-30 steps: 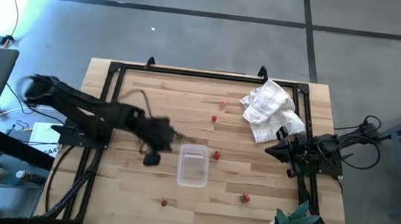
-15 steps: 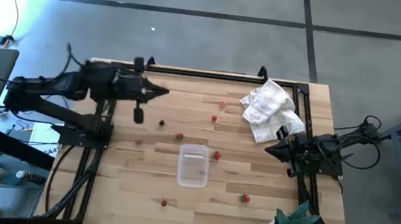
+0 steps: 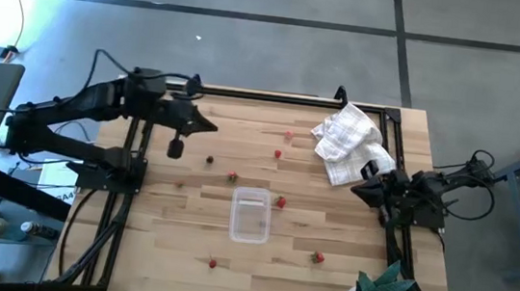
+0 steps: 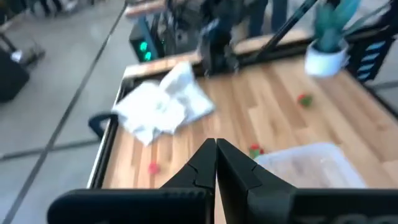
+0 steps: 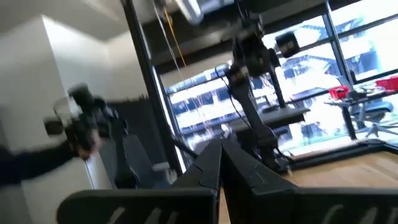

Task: Pick and placing Produce into tupperware
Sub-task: Put the black cherry into the transparent container

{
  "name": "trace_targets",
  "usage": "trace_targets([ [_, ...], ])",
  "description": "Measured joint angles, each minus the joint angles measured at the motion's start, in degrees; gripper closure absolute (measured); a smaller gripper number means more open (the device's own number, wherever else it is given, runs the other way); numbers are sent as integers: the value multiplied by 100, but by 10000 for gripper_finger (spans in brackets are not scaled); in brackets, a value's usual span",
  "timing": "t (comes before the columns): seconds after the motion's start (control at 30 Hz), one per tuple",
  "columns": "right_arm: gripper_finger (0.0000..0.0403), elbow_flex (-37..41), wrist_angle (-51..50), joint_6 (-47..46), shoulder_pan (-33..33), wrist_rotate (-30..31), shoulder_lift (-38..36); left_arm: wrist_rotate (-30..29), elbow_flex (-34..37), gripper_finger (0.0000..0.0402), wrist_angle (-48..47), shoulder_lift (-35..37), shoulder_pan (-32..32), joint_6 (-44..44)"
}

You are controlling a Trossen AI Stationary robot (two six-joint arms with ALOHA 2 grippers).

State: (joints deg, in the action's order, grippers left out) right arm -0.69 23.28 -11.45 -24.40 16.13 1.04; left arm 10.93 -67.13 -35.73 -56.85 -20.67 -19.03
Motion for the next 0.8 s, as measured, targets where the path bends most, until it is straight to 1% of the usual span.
trace_targets([
  [0.1,402,0,612,-55,2,191,0,-5,-2,399,55,-130,1,-18],
  [0.2,402,0,1467,-21,4,220,-2,-2,-2,399,164,-226,4,-59],
  [0.3,402,-3,2180,297,4,220,-2,-6,-2,399,179,-231,0,-172],
  [0.37,402,-100,2244,557,4,217,-1,-23,-4,399,172,-229,0,-176],
  [0.43,402,-363,1955,840,4,211,0,-108,-4,399,163,-230,0,-179],
  [0.47,402,-568,1638,969,4,217,0,-136,-4,399,162,-230,0,-199],
  [0.53,402,-1159,554,1176,4,279,2,-143,-4,399,146,-230,0,-218],
  [0.63,402,-2380,-1812,1185,4,671,90,-154,-4,399,72,-230,0,-220],
  [0.73,402,-3587,-4138,583,4,1094,306,-152,-4,399,-118,-230,0,-218],
  [0.8,402,-4237,-5425,17,4,1123,481,-152,-4,399,-321,-230,2,-218],
])
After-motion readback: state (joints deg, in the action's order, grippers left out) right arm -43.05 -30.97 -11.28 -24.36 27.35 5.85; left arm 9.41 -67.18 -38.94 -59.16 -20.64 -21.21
